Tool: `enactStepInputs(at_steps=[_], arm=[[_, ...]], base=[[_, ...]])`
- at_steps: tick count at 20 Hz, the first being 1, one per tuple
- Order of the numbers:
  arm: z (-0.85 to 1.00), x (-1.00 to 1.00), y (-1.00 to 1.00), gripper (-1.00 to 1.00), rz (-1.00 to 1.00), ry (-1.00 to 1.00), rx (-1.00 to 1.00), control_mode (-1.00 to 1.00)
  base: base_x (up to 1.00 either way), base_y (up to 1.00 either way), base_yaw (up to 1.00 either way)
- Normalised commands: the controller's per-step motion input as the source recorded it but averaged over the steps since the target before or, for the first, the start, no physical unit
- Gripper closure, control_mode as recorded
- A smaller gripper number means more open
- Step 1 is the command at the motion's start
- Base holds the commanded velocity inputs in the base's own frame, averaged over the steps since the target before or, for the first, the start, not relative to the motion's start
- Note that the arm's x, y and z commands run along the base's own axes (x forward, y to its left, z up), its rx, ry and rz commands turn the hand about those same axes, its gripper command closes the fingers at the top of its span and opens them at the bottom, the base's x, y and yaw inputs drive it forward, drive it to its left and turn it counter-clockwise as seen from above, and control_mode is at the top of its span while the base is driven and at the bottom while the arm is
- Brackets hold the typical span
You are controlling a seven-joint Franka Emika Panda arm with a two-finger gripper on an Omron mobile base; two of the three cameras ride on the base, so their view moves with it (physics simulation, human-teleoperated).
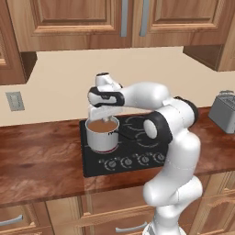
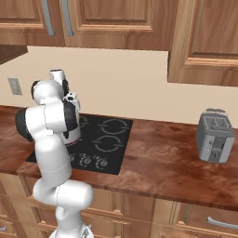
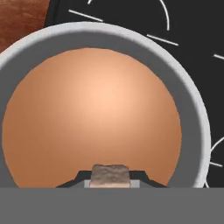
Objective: Pick up the sugar cube(s) and place them in the saucepan with hot chocolate.
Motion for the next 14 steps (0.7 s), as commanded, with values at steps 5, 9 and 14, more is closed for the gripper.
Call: enactStepInputs(at_steps=[5,9,14], arm=[[-0.27,0.15,0.25,1.0,0.02,0.03,0.0,-1.0],[-0.06,0.14,0.21,1.0,0.0,0.02,0.0,-1.0],[-0.02,0.02,0.08,1.0,0.0,0.06,0.0,-1.0]], base=[[0.0,0.0,0.0],[0.0,0.0,0.0],[0.0,0.0,0.0]])
